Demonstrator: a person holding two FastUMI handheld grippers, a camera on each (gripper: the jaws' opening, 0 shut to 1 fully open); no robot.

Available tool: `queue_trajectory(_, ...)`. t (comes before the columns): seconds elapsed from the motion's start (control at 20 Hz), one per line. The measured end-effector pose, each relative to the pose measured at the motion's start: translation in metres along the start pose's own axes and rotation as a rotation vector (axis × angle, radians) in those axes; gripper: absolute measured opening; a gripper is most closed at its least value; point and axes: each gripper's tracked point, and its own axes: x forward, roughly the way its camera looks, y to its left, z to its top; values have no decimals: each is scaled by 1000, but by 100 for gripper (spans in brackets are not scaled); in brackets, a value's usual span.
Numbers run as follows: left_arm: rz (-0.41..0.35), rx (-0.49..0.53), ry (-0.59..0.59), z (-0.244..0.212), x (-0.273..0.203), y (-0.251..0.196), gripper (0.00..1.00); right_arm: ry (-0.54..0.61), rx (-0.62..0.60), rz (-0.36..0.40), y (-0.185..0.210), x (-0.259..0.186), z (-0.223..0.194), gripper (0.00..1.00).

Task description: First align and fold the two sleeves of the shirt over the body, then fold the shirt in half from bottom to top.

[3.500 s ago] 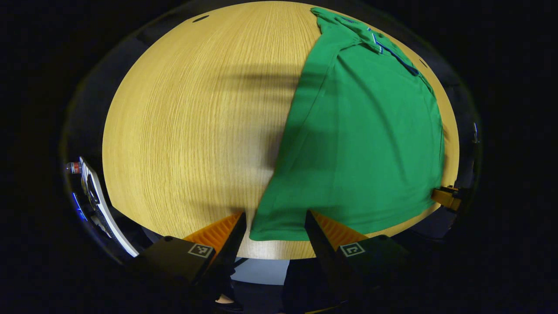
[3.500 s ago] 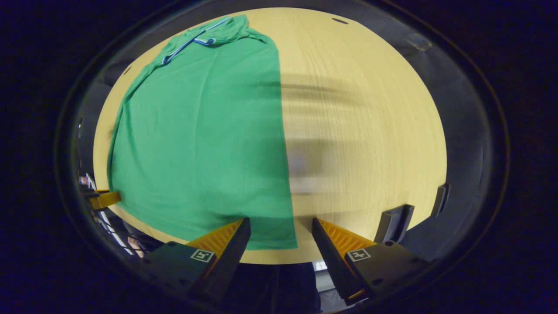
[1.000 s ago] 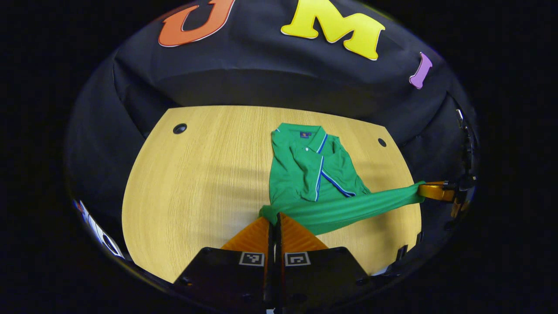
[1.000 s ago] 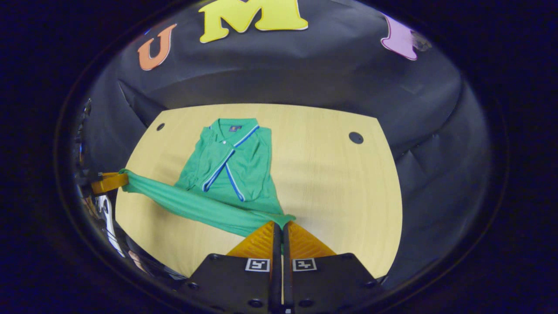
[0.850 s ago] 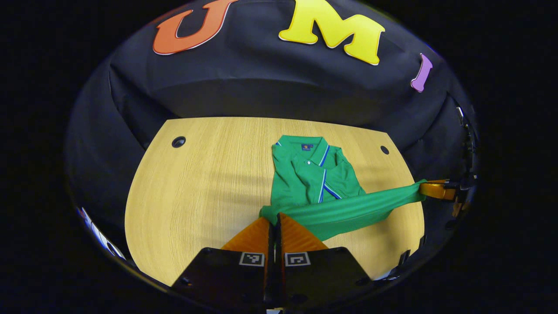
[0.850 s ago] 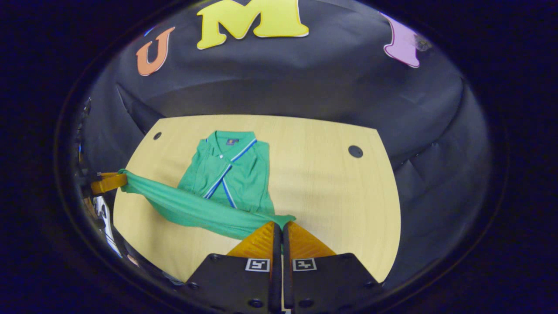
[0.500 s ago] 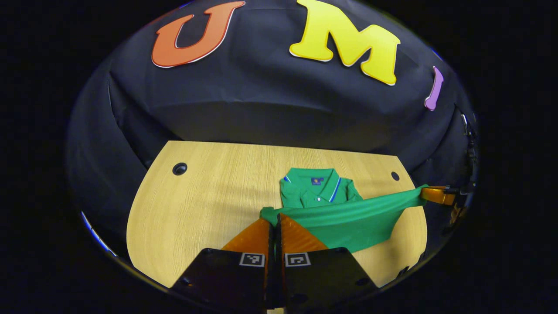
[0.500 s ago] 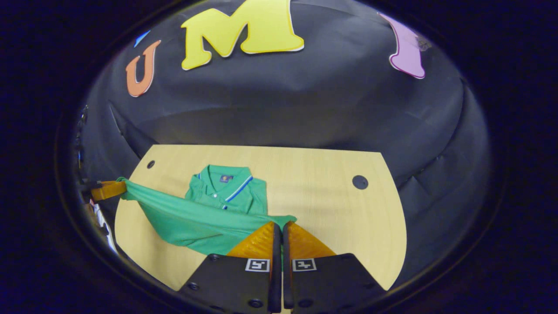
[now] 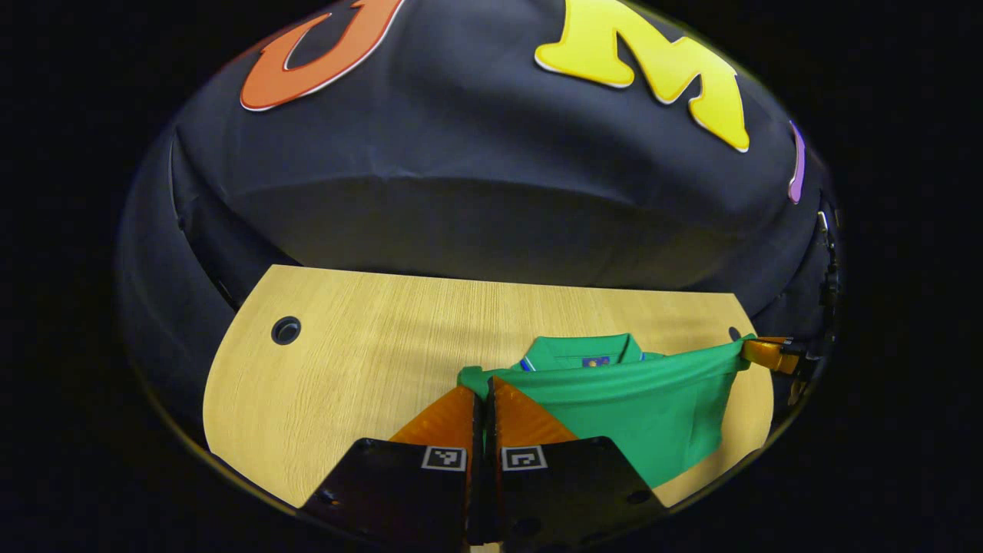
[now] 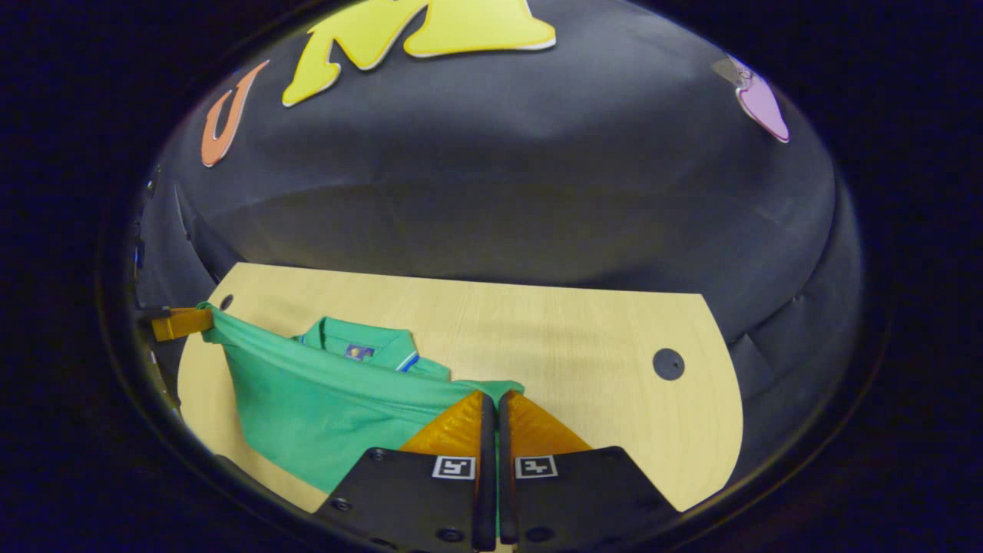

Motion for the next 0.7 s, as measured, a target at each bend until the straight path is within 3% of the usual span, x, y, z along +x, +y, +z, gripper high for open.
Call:
queue_trajectory(0.2,12,39,18,-9,42,4,3,30,-10,-23,1,49,-14,7)
queue_trajectory(0.4,31,74,57,-27,69,6,3,18,-33,-53,2,81,-15,4)
queue_trajectory(0.7,60,102,89,-39,86,8,3,8,-178,-94,6,101,-18,7)
